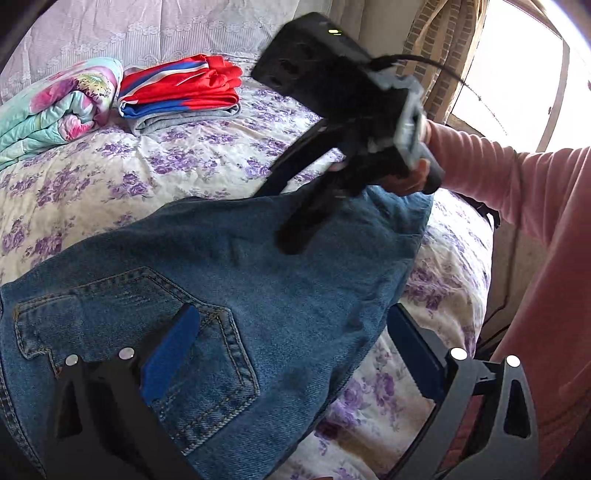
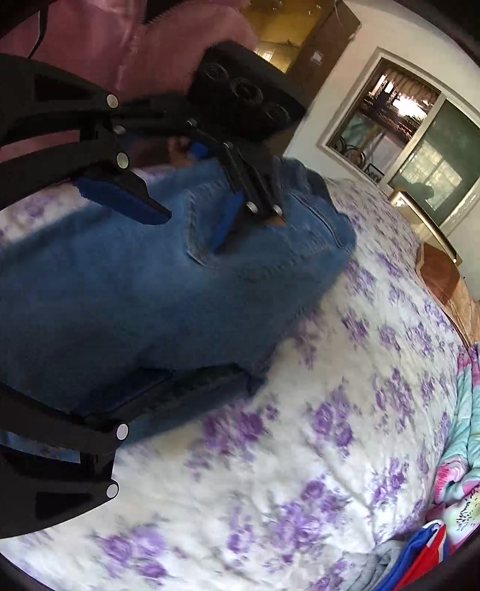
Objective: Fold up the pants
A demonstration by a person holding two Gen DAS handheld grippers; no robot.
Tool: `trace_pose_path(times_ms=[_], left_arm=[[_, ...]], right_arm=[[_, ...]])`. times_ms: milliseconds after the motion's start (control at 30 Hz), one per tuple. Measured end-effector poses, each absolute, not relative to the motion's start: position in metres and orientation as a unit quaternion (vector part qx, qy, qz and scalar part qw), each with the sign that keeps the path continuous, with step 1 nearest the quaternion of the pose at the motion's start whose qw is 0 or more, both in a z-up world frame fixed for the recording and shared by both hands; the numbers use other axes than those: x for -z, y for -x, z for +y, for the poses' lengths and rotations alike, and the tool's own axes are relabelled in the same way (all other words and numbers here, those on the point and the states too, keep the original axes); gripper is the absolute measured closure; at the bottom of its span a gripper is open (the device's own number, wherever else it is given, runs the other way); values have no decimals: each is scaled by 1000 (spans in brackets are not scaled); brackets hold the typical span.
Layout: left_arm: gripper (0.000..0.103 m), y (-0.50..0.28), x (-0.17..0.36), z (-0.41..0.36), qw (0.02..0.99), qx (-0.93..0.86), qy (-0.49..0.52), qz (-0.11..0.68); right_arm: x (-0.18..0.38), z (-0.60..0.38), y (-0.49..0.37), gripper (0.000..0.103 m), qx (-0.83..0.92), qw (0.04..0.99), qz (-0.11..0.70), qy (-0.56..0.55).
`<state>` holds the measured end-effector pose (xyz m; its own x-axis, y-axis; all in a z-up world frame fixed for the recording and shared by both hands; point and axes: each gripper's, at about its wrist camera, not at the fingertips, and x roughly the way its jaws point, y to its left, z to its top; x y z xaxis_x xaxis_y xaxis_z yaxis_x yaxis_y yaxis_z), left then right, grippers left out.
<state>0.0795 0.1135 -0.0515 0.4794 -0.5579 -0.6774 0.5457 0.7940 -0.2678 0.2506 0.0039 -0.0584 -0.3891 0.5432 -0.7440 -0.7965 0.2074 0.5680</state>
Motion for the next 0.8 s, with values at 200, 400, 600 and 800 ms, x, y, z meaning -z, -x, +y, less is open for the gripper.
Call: trace_pose_path(times_ms=[200,400,600,800], left_arm=[[4,-81,52,114,860,321,8,398],[4,-83,52,116,860,321,14,397],[4,-82,53,114,859,319,8,400],[4,-76,46,123,869,316,24,381]], right_arm=[[68,21,-259,15,-667,484,565,37],[71,7,-300,27,-647,467,587,-136],[104,-43,-340,57,-516,566,603,-223],[29,-76,-290,44,-541,651,496,-192]])
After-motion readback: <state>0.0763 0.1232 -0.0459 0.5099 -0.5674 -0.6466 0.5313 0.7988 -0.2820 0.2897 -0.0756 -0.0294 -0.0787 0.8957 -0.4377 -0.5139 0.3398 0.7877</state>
